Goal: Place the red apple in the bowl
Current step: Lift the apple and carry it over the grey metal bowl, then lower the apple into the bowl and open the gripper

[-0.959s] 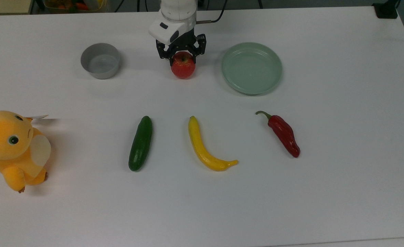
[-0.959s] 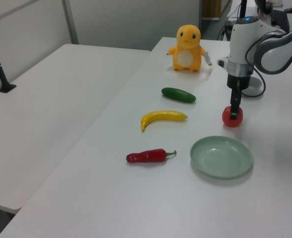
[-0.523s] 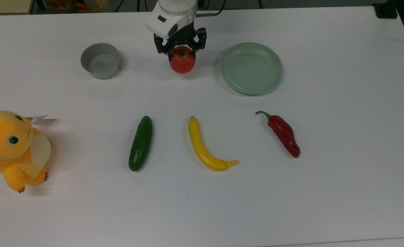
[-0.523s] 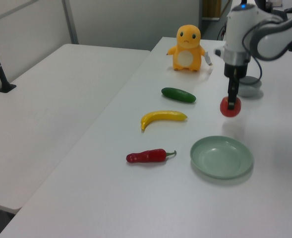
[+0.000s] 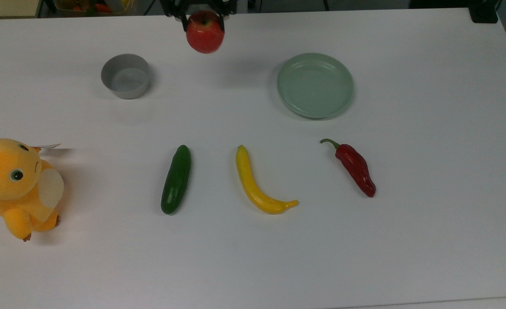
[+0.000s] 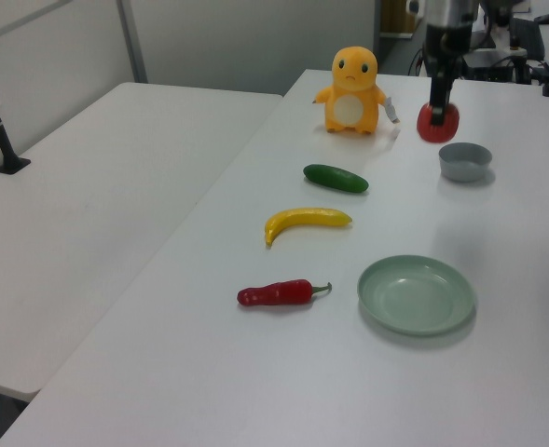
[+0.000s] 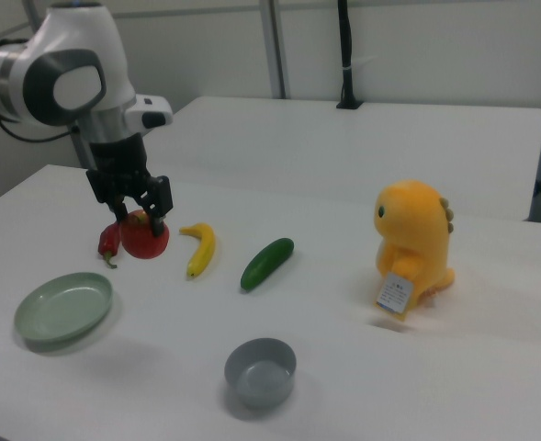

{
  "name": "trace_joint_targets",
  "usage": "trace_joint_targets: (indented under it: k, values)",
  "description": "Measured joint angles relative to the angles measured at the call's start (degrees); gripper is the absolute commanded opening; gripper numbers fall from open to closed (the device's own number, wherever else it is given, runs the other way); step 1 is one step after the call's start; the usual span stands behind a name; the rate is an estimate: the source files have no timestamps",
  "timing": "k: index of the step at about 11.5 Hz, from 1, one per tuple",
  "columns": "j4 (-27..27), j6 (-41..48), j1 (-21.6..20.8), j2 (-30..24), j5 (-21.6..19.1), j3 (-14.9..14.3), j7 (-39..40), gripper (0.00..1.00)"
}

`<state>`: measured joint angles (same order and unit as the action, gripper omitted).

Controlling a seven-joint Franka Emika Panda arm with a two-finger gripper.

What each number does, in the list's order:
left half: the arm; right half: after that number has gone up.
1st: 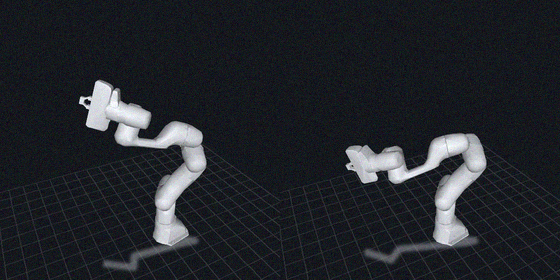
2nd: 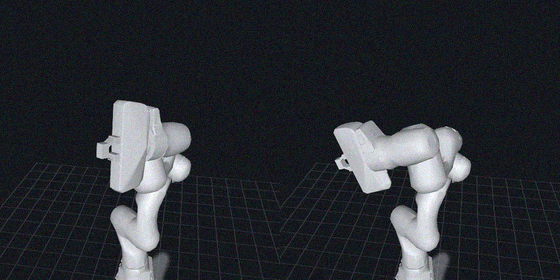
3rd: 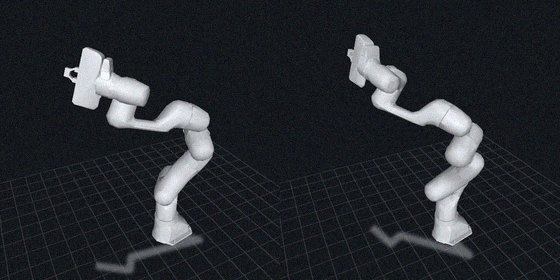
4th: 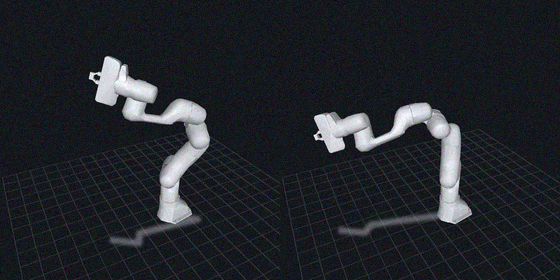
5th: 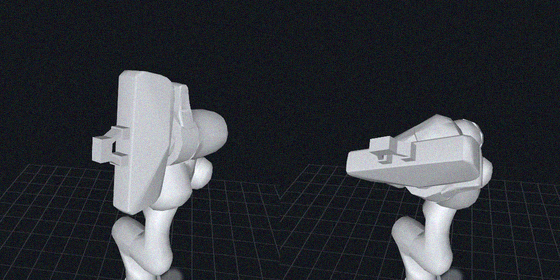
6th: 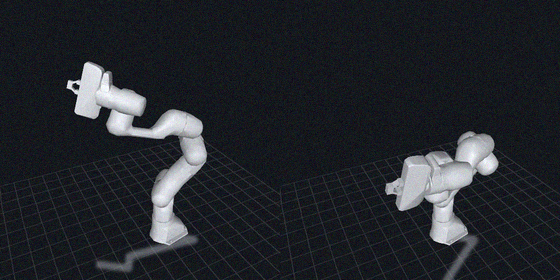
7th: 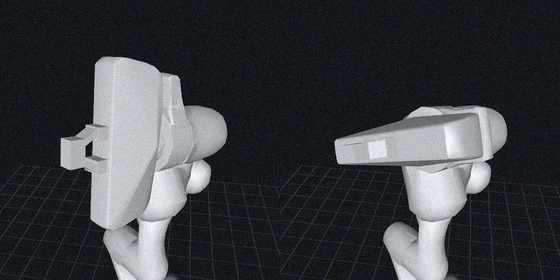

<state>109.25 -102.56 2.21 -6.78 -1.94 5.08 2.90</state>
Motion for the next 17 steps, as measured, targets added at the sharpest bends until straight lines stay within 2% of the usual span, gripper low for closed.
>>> trace_joint_targets:
  k: [2,5,7,9,11,13,17]
  values:
    - [-1.5,4.3,0.1,-2.1,0.0,-4.5,2.5,0.18]
    - [-2.0,5.5,1.3,-2.7,0.0,-11.4,12.7,0.19]
    - [-1.5,4.2,3.8,-1.9,0.0,-13.6,19.7,0.2]
    - [1.0,-0.6,5.8,-0.8,0.1,-14.7,23.5,0.22]
    - [4.3,-6.4,6.4,1.7,0.3,-14.7,24.0,0.28]
    - [6.8,-12.2,6.4,5.1,0.4,-14.7,24.0,0.29]
    - [8.8,-16.9,6.5,10.7,2.6,-14.7,24.0,0.29]
